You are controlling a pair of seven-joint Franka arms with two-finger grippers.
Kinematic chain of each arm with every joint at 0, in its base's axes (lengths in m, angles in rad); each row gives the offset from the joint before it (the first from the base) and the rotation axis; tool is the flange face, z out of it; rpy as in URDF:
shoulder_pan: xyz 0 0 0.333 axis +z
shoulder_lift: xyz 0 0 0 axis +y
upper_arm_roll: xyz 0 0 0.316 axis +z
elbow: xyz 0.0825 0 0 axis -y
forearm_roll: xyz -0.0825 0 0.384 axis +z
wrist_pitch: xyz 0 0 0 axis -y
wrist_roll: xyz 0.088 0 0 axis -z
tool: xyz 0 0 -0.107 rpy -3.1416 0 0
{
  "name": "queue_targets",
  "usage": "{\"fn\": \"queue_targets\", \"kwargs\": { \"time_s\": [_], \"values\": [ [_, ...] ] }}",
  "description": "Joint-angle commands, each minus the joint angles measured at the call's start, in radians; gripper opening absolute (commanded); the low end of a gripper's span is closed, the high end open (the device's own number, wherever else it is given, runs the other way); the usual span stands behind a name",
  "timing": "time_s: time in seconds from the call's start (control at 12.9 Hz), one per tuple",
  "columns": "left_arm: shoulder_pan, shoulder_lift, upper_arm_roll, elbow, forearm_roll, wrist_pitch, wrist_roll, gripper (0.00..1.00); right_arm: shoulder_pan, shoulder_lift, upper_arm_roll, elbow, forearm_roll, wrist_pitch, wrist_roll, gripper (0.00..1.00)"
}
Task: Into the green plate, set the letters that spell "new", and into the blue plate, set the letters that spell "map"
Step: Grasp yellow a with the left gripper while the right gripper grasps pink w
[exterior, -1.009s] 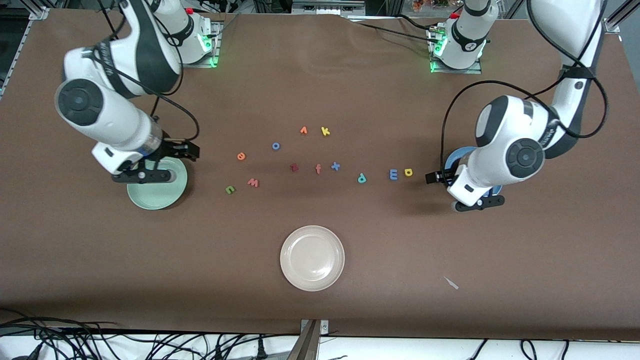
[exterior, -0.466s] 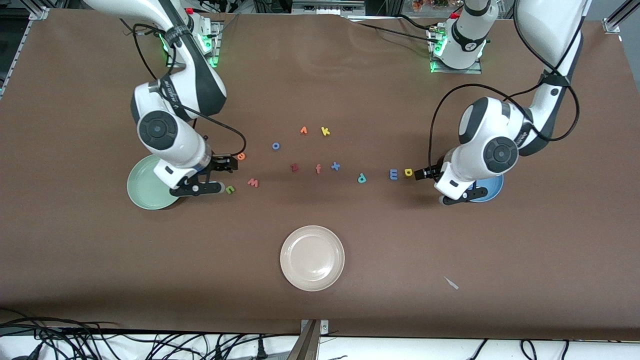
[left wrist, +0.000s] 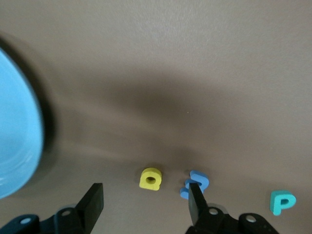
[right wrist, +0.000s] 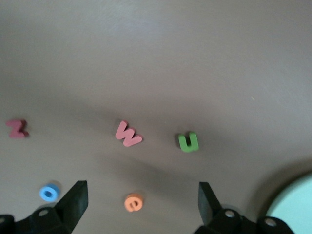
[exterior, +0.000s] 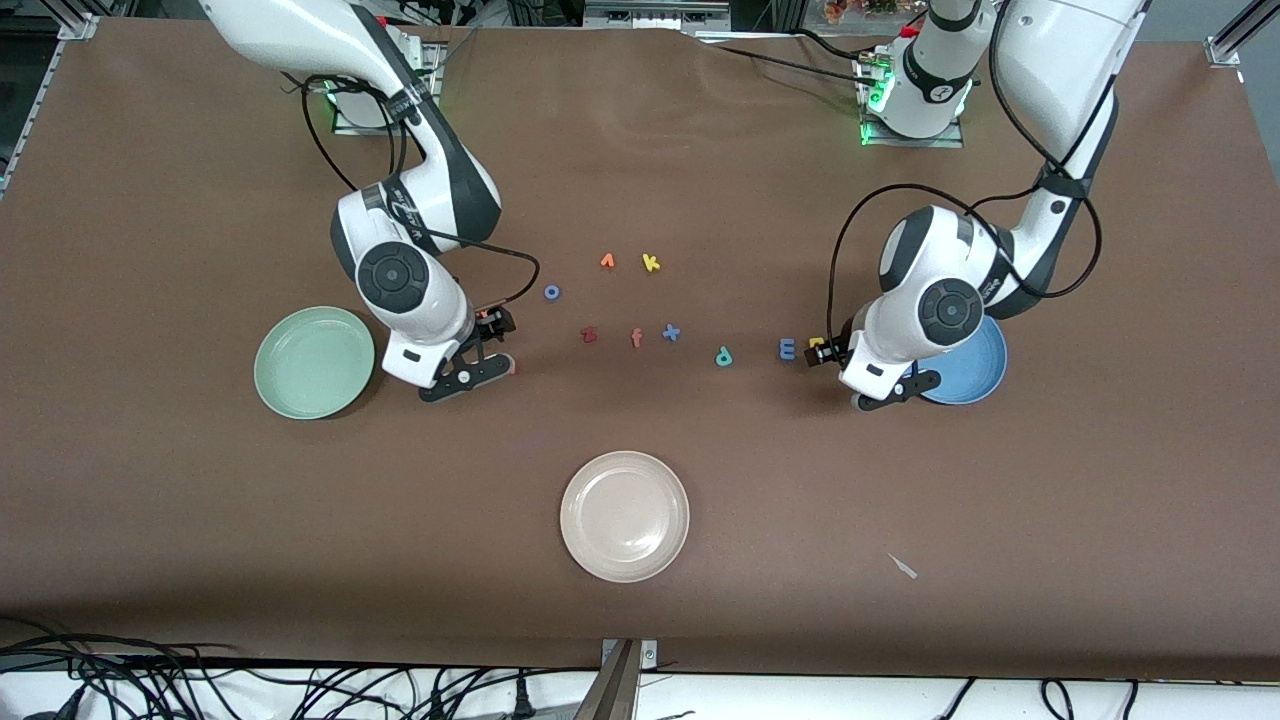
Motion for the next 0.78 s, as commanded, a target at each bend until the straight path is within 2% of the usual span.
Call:
{"fn": "queue_targets", "kwargs": {
  "time_s": [0.0,0.23,0.54,0.7],
  "values": [
    [-0.015,0.013,0.006,-0.001,-0.034,0.024,-0.020,0.79,-0.002,0.032,0.001,0.000,-0.004,0.027,-0.169,1.00],
    [-0.024,0.024,0.006,-0.003,-0.034,0.026,-0.042,0.74,0.014,0.060,0.002,-0.010,-0.010,0.071,-0.245,1.00],
    [-0.025,0.035,0.006,-0.026,-0.034,0.033,-0.043,0.70,0.028,0.052,0.004,-0.130,-0.026,0.283,-0.277,1.00],
    [-0.025,0.030,0.005,-0.079,-0.034,0.108,-0.062,0.68,0.027,0.045,0.004,-0.194,-0.029,0.393,-0.346,1.00]
  ]
}}
